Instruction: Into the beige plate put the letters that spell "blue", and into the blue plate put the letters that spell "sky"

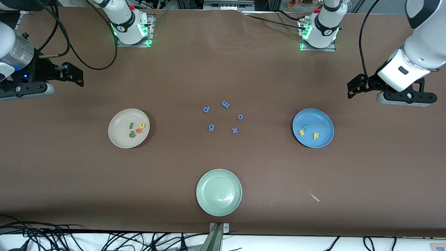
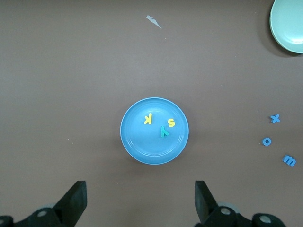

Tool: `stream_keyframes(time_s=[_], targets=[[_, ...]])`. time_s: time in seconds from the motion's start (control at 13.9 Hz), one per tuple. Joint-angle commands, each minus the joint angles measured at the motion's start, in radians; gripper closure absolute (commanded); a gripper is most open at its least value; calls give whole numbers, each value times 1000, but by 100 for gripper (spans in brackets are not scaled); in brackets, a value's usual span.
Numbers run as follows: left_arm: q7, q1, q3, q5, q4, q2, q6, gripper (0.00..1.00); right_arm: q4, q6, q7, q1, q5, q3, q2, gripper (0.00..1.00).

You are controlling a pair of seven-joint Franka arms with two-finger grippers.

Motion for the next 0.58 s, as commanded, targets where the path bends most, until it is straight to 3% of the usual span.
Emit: stream_keyframes(time_s=[0.0, 0.5], targets=[[-11, 1, -6, -6, 23, 6, -22, 0, 22, -6, 6, 5, -15, -2, 8, 0], [-11, 1, -6, -6, 23, 6, -22, 0, 22, -1, 9, 0, -12, -2, 9, 0]])
